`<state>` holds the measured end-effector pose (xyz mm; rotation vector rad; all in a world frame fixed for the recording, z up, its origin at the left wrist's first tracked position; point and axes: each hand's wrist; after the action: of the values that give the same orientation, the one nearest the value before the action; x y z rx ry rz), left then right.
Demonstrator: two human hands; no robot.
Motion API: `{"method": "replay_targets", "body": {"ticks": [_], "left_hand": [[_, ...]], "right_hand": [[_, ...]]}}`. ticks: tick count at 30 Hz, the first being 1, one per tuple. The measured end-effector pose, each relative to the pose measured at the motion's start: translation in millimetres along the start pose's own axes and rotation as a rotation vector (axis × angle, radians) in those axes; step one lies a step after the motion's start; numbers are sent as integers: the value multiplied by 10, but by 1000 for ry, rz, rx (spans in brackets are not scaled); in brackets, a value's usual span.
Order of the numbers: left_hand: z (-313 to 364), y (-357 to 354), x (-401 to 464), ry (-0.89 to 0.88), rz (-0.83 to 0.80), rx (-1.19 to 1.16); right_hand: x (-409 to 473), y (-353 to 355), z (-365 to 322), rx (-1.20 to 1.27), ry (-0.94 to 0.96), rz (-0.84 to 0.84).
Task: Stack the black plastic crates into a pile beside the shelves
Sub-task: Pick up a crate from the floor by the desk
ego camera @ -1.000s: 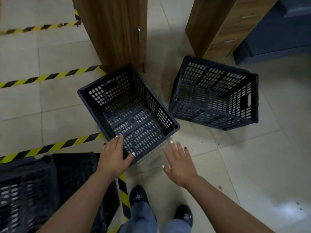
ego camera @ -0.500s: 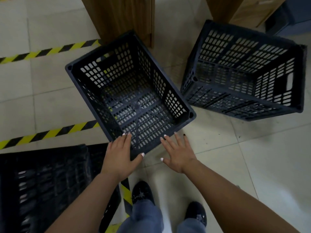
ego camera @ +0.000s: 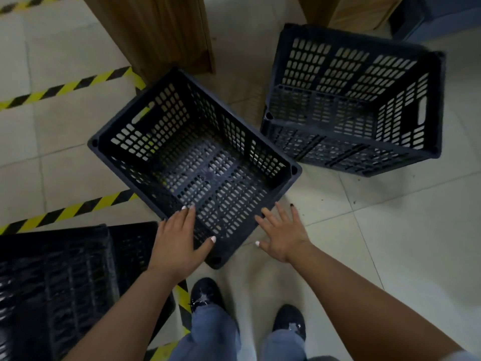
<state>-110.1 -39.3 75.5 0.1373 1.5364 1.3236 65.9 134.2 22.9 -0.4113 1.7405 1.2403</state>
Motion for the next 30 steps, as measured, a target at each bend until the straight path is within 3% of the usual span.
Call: {"method": "replay_targets", "body": {"ticks": [10,15,23,30], "left_hand": [[817,-114,-21,-82,-50,37],[1065,-150,107,-89,-76,129],[926,-314,533,36,-72,235],[664,-401,833,23,-21,256]], "right_hand": [[-762,-889,1208,114,-271,-70],[-975,-1289,1552,364,-404,-80],[-892,-1567,1535,774,-437,170],[-615,-1558,1341,701,-651,291]]}}
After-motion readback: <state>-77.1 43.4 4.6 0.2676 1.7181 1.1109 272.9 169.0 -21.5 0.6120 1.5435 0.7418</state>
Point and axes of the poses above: each hand's wrist, its own x-axis towards the middle knuckle, its own y-axis out of the back of the hand, z = x × y, and after that the axes turned 5 degrees about -z, right-handed
